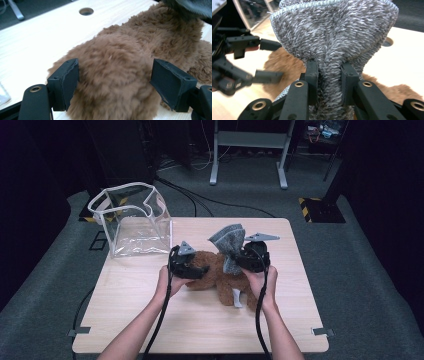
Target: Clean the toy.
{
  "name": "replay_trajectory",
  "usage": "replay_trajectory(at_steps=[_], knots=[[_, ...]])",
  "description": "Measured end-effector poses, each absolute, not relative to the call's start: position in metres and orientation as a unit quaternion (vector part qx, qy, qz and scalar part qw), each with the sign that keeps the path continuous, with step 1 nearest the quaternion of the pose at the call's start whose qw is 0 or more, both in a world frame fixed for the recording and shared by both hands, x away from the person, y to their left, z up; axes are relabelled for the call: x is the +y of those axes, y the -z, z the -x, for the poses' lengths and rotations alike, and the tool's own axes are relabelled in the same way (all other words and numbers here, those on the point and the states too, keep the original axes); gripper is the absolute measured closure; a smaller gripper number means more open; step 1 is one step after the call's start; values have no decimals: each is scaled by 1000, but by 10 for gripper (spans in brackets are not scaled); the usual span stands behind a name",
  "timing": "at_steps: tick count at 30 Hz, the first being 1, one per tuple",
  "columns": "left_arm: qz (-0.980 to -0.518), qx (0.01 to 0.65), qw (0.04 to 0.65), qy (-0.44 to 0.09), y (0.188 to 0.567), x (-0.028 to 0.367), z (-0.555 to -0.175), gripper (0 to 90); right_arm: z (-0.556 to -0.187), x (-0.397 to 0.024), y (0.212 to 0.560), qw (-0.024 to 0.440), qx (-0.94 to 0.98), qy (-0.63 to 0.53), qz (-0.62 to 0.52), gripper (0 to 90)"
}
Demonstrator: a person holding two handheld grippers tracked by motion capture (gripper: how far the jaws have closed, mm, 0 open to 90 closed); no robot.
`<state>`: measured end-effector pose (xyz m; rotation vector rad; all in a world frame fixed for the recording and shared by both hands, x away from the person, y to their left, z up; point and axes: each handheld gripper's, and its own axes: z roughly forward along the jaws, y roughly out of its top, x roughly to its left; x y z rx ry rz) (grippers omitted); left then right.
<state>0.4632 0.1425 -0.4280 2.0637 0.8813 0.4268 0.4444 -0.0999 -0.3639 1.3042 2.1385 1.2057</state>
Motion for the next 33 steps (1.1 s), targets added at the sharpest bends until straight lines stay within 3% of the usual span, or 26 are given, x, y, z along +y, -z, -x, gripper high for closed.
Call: replay_trajectory(at_steps=[8,13,22,27,33], knots=[[-828,348,402,-177,442,139,-463,305,-475,-91,375,172,773,-392,-469,718],[-835,346,391,-176,445,137,-464,308,-492,-70,383,150,783,-377,-472,715],[-844,343,368,-186,451,130,-463,213,-501,-46,403,162,815,-309,-462,718],[-852,330,344,-219,454,119,-458,165,-503,-54,403,174,816,-294,-467,722],[-848,332,353,-214,456,121,-458,163,-503,-73,402,193,811,-278,-477,724]])
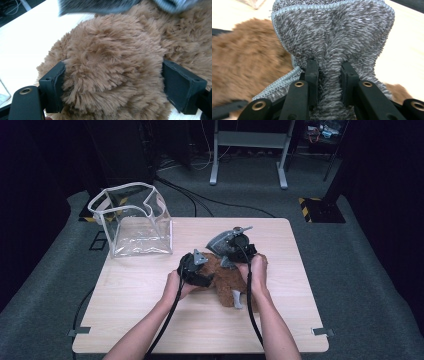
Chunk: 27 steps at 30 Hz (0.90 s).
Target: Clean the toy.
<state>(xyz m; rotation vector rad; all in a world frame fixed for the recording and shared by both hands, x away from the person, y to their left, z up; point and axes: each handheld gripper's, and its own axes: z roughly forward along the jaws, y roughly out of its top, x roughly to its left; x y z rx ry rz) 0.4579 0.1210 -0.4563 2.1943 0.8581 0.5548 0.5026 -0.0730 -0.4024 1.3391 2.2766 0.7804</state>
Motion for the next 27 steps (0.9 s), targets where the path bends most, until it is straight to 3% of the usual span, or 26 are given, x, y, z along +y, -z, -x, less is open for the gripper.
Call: replay_trajectory(at_steps=[10,17,22,27], knots=[[-842,339,365,-207,459,124,-459,148,-493,-140,406,188,774,-277,-538,724],[-834,348,380,-199,462,130,-461,140,-485,-182,422,154,747,-280,-582,723],[-833,342,381,-212,462,128,-458,137,-481,-177,394,164,732,-340,-567,723],[-829,346,385,-214,462,128,-457,133,-483,-133,370,159,752,-371,-522,721]])
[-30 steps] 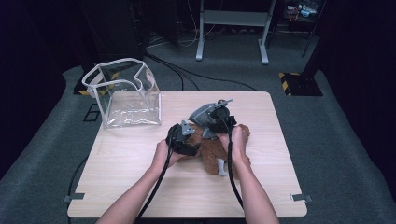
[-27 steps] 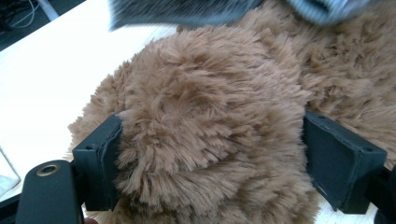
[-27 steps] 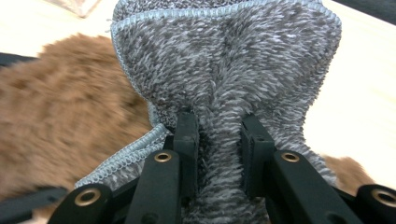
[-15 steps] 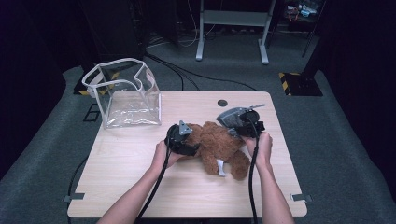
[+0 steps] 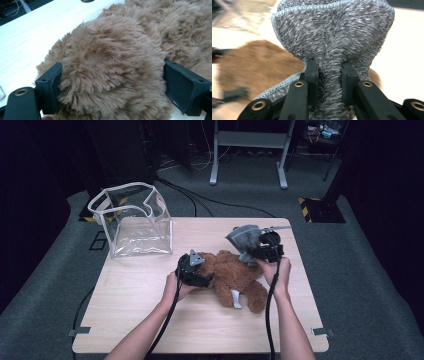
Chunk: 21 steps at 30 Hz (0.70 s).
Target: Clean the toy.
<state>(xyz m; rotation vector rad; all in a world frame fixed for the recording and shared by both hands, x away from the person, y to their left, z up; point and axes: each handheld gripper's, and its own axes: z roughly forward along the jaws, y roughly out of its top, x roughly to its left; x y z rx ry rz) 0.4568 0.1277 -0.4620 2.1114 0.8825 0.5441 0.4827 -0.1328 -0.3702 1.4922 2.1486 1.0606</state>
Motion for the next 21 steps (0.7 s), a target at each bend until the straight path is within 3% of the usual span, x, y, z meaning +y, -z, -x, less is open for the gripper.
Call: replay_trajectory(at_steps=[10,15,21], knots=[[-828,347,387,-210,461,129,-457,134,-499,-49,399,139,809,-316,-475,720],[-831,343,386,-208,460,128,-457,135,-499,-59,403,160,806,-300,-484,721],[-827,347,393,-202,459,130,-457,136,-496,-101,400,167,782,-304,-518,721]])
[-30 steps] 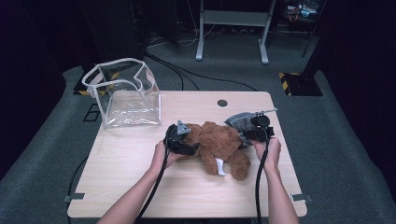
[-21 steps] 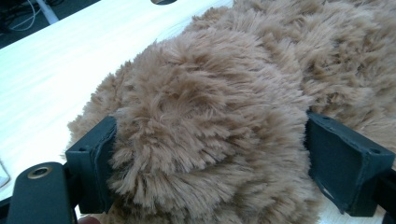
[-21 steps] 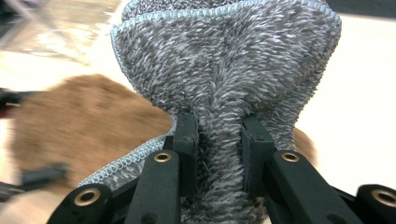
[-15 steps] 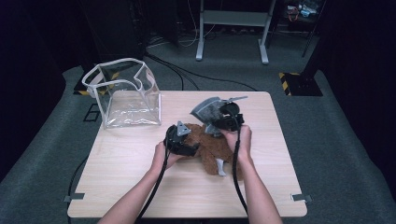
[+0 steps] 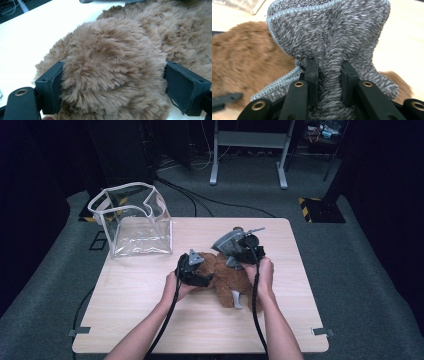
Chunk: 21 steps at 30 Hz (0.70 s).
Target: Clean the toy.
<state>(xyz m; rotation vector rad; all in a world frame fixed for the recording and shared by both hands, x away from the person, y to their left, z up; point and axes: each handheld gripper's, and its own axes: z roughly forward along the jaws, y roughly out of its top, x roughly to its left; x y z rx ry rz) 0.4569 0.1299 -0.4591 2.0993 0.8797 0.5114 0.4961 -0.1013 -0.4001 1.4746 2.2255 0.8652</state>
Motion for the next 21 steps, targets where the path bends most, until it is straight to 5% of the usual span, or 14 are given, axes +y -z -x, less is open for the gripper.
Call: replay_trajectory(at_steps=[15,21], knots=[[-828,346,394,-198,460,133,-456,136,-475,-175,417,146,729,-317,-589,718],[-828,347,391,-203,459,134,-456,135,-461,-173,395,158,730,-367,-555,718]])
